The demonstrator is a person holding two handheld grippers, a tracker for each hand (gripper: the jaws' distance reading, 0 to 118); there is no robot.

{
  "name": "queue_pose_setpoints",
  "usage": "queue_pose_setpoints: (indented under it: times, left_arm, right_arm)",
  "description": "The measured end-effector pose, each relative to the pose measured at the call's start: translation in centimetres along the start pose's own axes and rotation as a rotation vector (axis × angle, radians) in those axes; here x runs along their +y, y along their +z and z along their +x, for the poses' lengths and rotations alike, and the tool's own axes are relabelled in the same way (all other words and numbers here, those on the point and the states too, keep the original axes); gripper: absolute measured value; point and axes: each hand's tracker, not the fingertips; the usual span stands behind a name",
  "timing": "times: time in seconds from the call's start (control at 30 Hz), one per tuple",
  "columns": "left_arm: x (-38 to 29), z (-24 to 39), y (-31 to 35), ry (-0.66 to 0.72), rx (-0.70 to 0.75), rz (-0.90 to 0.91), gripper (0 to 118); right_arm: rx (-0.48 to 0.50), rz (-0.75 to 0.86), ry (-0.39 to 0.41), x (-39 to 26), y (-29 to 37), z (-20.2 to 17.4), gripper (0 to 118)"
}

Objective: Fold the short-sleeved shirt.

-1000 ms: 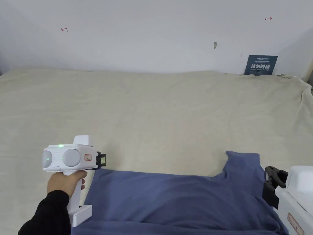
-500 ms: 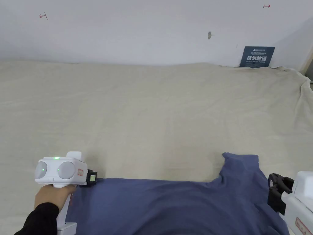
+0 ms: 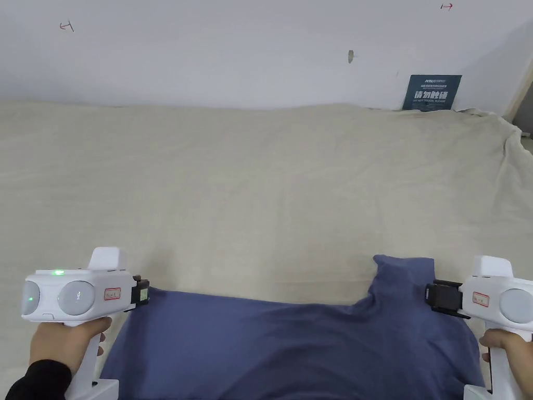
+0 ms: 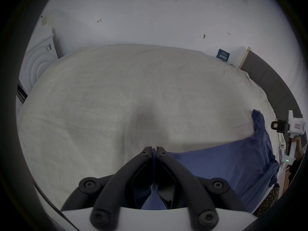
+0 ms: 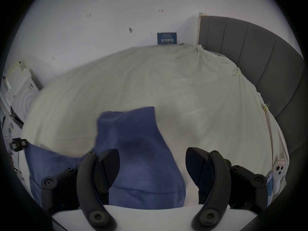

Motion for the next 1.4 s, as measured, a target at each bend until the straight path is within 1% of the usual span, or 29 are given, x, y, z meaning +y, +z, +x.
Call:
queue_pose_setpoints:
  times: [0.07,0.13,0.17,0.2,0.23,0.27,0.3,0.33,0.37,0.4,0.43,0.53,0.57,0.7,0.77,0.93,1.17,1.3,1.4]
  left_arm:
    - [0.0,0.0,0.5,0.004,-0.009,0.009,1]
    - [-0.1,0.5,1.2,0.005,-0.013,0.013,1]
    - [-0.2,0.6,1.2,0.005,-0.013,0.012,1]
    - [-0.3,0.6,1.2,0.005,-0.012,0.011,1]
    - [-0.3,0.7,1.3,0.008,-0.011,0.011,1]
    - [-0.4,0.7,1.4,0.01,-0.012,0.012,1]
    - [-0.5,0.7,1.5,0.012,-0.014,0.013,1]
    - [-0.6,0.7,1.5,0.014,-0.014,0.012,1]
    - [-0.4,0.2,1.2,0.016,-0.014,0.011,1]
    - [-0.4,0.1,1.2,0.02,-0.011,0.01,1]
    - [-0.5,0.0,1.3,0.027,-0.009,0.012,1]
    - [-0.9,-0.2,1.9,0.047,-0.009,0.023,1]
    - [-1.1,-0.2,2.1,0.049,-0.009,0.023,1]
    - [-2.1,0.1,4.1,0.058,0.005,0.04,1]
    - [-2.7,0.1,5.4,0.069,0.01,0.05,1]
    - [-5.4,-0.4,9.2,0.093,0.031,0.067,1]
    - [-10.7,-1.2,14.2,0.14,0.023,0.082,1]
    - [-14.7,-1.1,16.0,0.142,0.022,0.066,1]
    - [-17.6,-1.1,16.4,0.146,0.022,0.039,1]
  right_arm:
    - [-0.005,-0.07,0.013,0.0,-1.6,-0.2,85]
    - [0.012,-0.102,0.0,-0.3,-3.1,-0.5,82]
    - [-0.009,-0.137,0.001,-0.5,-3.5,-0.6,78]
    - [-0.031,-0.155,0.005,-0.8,-3.9,-0.8,71]
    - [-0.041,-0.148,0.037,-1.2,-3.8,-1.2,65]
    - [-0.04,-0.113,0.073,-1.3,-3.4,-1.6,62]
    - [-0.027,-0.113,0.071,-1.4,-2.8,-1.7,53]
    - [-0.006,-0.118,0.069,-1.4,-2.5,-1.8,33]
    - [0.0,-0.117,0.07,-1.4,-2.2,-1.9,9]
    - [0.001,-0.112,0.088,-1.5,-1.9,-2.1,0]
    - [-0.008,-0.091,0.101,-1.5,-1.3,-2.0,0]
    - [0.036,-0.015,0.061,-1.7,1.3,-1.9,0]
    - [0.041,-0.002,0.069,-1.5,1.3,-1.0,0]
    - [0.109,0.092,0.085,-1.9,5.9,-0.3,0]
    - [0.138,0.134,0.076,-2.5,8.4,0.1,0]
    - [0.209,0.206,0.075,-5.6,14.9,1.1,0]
    - [0.259,0.23,0.068,-11.2,20.0,3.2,0]
    - [0.262,0.207,0.057,-15.2,20.9,4.1,0]
    - [0.239,0.172,0.054,-18.1,20.9,4.2,0]
